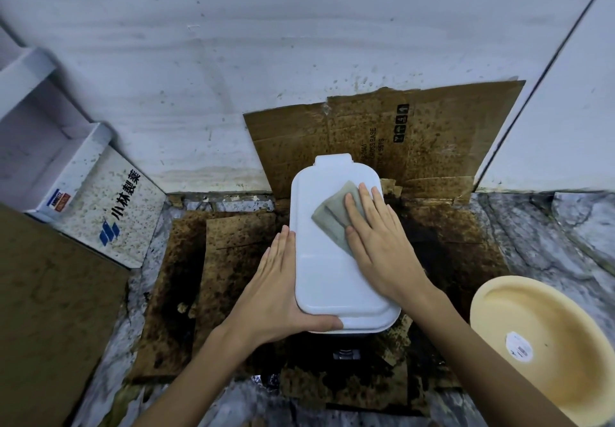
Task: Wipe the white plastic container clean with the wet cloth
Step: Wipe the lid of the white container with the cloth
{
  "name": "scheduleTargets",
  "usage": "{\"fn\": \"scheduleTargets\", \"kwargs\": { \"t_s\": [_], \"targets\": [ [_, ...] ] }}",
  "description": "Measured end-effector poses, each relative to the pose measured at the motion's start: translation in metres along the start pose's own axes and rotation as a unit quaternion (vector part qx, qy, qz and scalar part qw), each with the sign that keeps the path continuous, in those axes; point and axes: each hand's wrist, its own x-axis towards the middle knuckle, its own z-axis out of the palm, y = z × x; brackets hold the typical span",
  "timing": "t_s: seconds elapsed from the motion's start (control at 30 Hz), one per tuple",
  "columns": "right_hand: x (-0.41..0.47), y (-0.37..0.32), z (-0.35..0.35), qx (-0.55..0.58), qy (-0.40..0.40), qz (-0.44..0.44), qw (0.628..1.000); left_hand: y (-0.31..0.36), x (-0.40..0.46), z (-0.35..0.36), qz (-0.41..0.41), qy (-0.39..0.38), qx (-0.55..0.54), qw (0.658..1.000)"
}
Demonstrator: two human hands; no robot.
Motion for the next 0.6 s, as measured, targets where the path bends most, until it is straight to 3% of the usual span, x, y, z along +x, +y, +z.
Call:
{"fn": "scheduleTargets", "kwargs": {
  "t_s": [0.23,0.4,0.6],
  "targets": [
    [-0.006,-0.001,0.008,0.062,0.05,0.041,0.996,0.024,0.018,-0.011,0.032,0.127,0.012,0.991],
    [-0.015,0.004,0.011,0.22,0.063,0.12,0.966,0.044,0.04,0.002,0.021,0.206,0.038,0.978],
    [-0.023,0.013,0.016,0.332,0.072,0.213,0.916,0.042,0.046,0.021,0.007,0.182,0.058,0.982]
  ]
}}
